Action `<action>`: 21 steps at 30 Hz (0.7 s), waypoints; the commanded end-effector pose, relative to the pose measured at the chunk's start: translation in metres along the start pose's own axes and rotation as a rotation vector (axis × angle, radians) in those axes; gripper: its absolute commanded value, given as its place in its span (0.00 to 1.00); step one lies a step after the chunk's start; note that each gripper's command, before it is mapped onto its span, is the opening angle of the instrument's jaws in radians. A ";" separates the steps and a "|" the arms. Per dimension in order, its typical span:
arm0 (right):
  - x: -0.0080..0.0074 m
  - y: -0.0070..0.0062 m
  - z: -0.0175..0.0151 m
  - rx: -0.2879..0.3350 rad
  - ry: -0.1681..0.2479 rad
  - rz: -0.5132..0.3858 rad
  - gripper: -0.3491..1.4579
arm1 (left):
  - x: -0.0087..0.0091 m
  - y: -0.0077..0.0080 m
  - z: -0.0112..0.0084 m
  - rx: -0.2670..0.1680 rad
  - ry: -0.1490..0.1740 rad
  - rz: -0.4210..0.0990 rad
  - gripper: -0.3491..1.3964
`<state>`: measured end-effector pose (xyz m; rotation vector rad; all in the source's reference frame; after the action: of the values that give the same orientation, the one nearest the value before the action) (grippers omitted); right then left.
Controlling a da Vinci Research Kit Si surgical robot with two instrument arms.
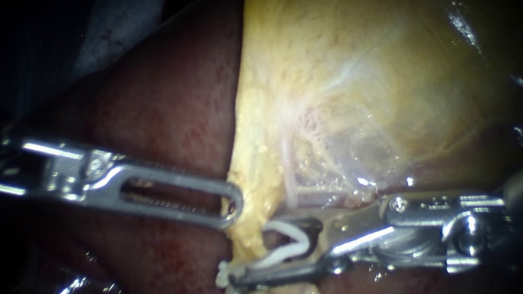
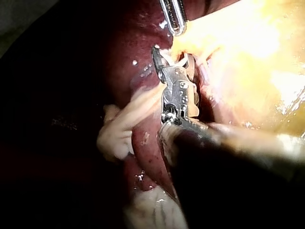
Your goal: Clipping third clip left tube
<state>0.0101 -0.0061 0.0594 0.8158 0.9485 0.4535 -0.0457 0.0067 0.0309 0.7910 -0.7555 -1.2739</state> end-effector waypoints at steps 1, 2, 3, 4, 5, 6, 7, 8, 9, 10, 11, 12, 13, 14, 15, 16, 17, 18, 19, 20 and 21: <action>0.0001 0.0000 0.0003 0.002 -0.001 0.004 0.49 | 0.0000 0.0000 0.0001 0.000 0.001 0.000 0.00; 0.0001 0.0001 0.0006 0.003 -0.002 0.002 0.49 | 0.0001 -0.0001 0.0001 -0.001 0.001 0.000 0.00; 0.0002 0.0001 0.0009 0.005 -0.003 0.006 0.49 | 0.0001 -0.0001 0.0002 0.001 0.003 0.000 0.00; 0.0002 0.0002 0.0012 0.006 -0.004 0.005 0.49 | 0.0001 -0.0002 0.0002 0.001 0.003 0.000 0.00; 0.0003 0.0002 0.0015 0.006 -0.005 0.004 0.49 | 0.0001 -0.0002 0.0002 0.001 0.003 0.000 0.00; 0.0003 0.0002 0.0017 0.007 -0.005 0.009 0.49 | 0.0001 -0.0002 0.0003 0.001 0.002 0.000 0.00; 0.0004 0.0003 0.0019 0.007 -0.006 0.008 0.49 | 0.0001 -0.0002 0.0003 0.001 0.002 0.000 0.00; 0.0005 0.0003 0.0021 0.007 -0.006 0.008 0.49 | 0.0001 -0.0002 0.0003 0.000 0.002 0.000 0.00; 0.0006 0.0003 0.0023 0.007 -0.006 0.008 0.49 | 0.0001 -0.0002 0.0003 0.000 0.002 0.000 0.00; 0.0006 0.0003 0.0024 0.007 -0.006 0.008 0.49 | 0.0001 -0.0002 0.0004 0.000 0.002 0.000 0.00; 0.0007 0.0003 0.0025 0.006 -0.006 0.014 0.49 | 0.0001 -0.0002 0.0004 0.000 0.002 0.000 0.00; 0.0007 0.0004 0.0026 0.006 -0.005 0.014 0.48 | 0.0001 -0.0002 0.0004 0.000 0.002 0.000 0.00; 0.0007 0.0004 0.0027 0.005 -0.005 0.014 0.48 | 0.0001 -0.0003 0.0004 0.002 0.004 0.000 0.00; 0.0006 0.0004 0.0028 0.008 -0.007 0.019 0.48 | 0.0001 -0.0003 0.0004 0.002 0.004 0.000 0.00; 0.0006 0.0004 0.0029 0.010 -0.008 0.019 0.48 | 0.0001 -0.0003 0.0004 0.002 0.004 0.000 0.00; 0.0006 0.0004 0.0029 0.013 -0.010 0.019 0.48 | 0.0001 -0.0003 0.0004 0.002 0.004 0.000 0.00; 0.0006 0.0004 0.0029 0.013 -0.010 0.018 0.48 | 0.0001 -0.0003 0.0004 0.002 0.004 0.000 0.00; 0.0006 0.0004 0.0029 0.013 -0.010 0.019 0.48 | 0.0001 -0.0003 0.0005 0.002 0.004 0.000 0.00; 0.0007 0.0004 0.0029 0.014 -0.010 0.019 0.48 | 0.0001 -0.0003 0.0005 0.002 0.004 0.000 0.00; 0.0007 0.0004 0.0028 0.014 -0.010 0.019 0.48 | 0.0001 -0.0003 0.0005 0.002 0.004 0.000 0.00; 0.0008 0.0004 0.0028 0.014 -0.010 0.020 0.48 | 0.0001 -0.0003 0.0005 0.002 0.004 0.000 0.00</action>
<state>0.0130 -0.0065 0.0602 0.8413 0.9361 0.4608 -0.0462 0.0065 0.0309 0.7946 -0.7527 -1.2718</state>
